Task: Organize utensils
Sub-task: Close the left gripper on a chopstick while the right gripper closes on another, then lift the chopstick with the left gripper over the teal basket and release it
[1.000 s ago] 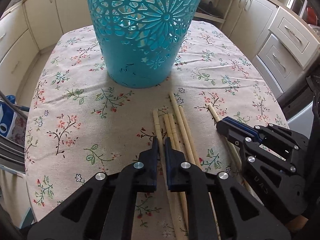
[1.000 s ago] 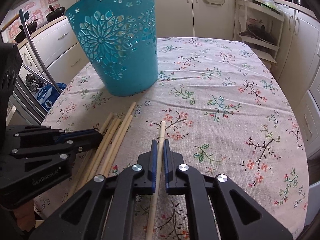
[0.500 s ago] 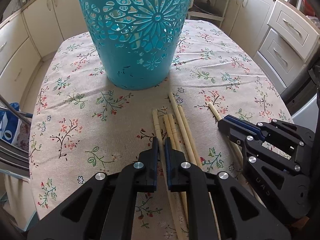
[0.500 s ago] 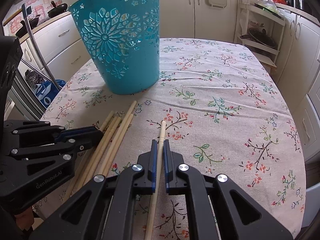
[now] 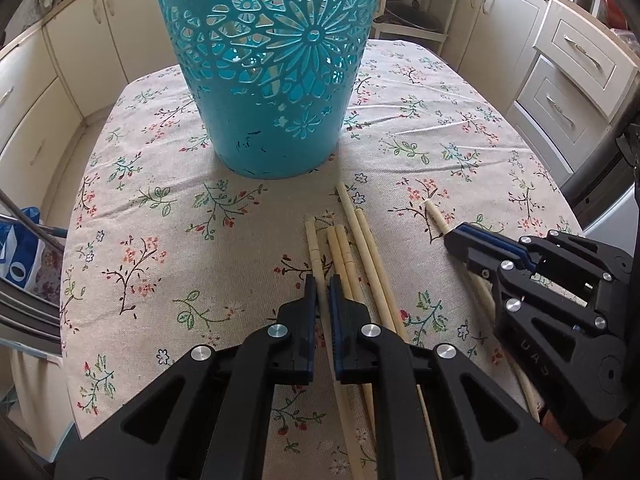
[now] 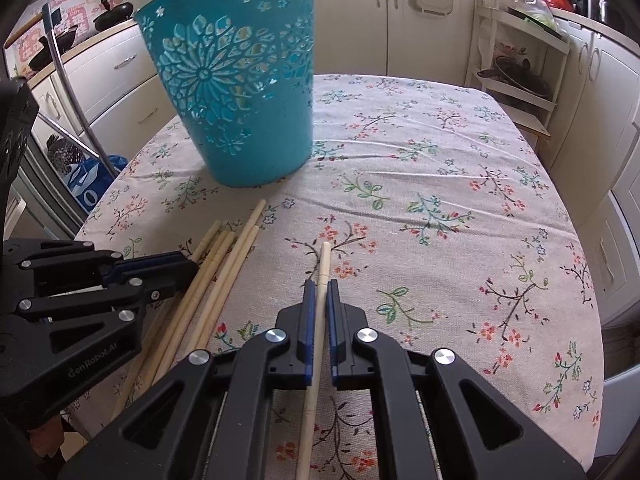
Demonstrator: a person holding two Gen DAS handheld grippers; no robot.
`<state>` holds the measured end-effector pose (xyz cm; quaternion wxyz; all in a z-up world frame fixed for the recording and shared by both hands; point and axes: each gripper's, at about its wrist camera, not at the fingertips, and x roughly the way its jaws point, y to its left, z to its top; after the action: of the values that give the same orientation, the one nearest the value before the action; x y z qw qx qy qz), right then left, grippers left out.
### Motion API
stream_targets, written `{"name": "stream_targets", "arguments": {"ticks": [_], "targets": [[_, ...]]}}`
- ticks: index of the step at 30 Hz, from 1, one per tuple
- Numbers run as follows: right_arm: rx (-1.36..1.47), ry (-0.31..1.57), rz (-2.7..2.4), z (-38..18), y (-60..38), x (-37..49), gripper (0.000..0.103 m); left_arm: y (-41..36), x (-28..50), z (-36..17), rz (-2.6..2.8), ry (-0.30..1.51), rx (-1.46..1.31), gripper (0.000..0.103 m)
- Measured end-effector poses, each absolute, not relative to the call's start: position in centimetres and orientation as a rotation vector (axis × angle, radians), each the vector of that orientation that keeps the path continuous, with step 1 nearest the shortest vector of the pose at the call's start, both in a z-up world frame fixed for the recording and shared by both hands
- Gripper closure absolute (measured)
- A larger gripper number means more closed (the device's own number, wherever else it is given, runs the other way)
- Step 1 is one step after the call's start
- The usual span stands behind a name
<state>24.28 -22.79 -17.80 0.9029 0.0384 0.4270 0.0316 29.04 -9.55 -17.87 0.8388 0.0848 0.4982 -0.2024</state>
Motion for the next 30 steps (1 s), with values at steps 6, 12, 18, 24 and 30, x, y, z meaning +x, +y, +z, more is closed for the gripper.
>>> {"name": "stream_targets", "arguments": {"ticks": [6, 12, 18, 24, 30], "targets": [[0.115, 0.879, 0.057, -18.1, -23.6, 24.6, 0.096, -8.2, 29.1, -15.7, -0.476, 1.019, 0.093, 0.098], [0.115, 0.877, 0.061, -18.1, -23.4, 24.7, 0.096, -6.5, 28.4, -11.0, -0.586, 0.899, -0.037, 0.098], [0.088, 0.873, 0.063, -18.1, -22.9, 24.6, 0.096, -4.6, 28.8, -3.9, -0.649, 0.702, -0.187, 0.098], [0.1, 0.873, 0.073, -18.1, -23.1, 24.7, 0.096, -4.4, 32.2, 1.5, -0.641, 0.579, -0.223, 0.098], [0.116, 0.875, 0.081, -18.1, -23.3, 24.8, 0.096, -4.2, 33.7, 4.4, -0.644, 0.529, -0.247, 0.098]]}}
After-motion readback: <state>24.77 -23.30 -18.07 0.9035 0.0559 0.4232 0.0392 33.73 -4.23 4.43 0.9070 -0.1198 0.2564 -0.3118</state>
